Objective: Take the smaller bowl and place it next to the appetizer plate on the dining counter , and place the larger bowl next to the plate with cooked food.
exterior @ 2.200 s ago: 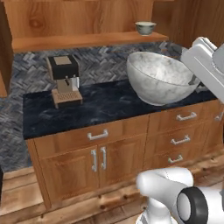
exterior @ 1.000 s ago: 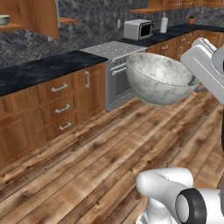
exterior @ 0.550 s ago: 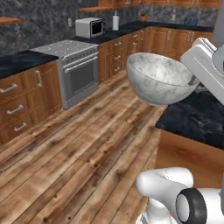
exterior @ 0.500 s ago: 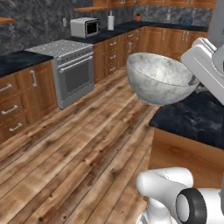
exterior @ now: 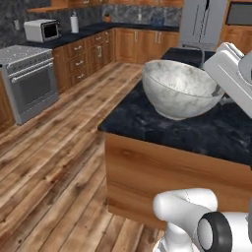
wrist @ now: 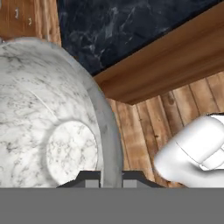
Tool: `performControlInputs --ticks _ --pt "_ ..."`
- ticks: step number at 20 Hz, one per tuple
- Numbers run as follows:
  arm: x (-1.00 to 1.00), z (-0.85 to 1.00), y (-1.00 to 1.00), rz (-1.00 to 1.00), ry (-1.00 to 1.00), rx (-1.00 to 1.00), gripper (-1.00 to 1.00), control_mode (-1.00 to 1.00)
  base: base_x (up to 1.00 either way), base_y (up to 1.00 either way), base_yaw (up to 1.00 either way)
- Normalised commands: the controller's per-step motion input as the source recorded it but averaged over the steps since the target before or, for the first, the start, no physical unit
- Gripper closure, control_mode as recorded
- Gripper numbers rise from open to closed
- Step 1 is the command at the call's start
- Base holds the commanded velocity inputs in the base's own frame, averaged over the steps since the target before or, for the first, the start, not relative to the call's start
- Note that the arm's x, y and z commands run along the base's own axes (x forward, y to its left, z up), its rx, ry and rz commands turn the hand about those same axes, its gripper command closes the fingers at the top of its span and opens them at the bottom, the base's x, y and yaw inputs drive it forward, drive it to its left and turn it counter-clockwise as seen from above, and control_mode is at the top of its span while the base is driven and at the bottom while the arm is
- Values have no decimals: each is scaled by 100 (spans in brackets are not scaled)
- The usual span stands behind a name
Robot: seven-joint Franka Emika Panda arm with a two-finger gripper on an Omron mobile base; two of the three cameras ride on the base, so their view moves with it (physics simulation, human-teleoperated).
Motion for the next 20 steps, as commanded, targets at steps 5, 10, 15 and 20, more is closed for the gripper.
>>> performControlInputs --ticks 5,10,15,20 --pt "0 0 0 0 0 0 100 100 -62 -100 -28" --pt "0 0 0 0 0 0 100 100 -59 -100 -27" --pt "0 0 0 0 0 0 100 100 -54 -100 -25" --pt "0 0 0 0 0 0 100 100 -44 -100 -21"
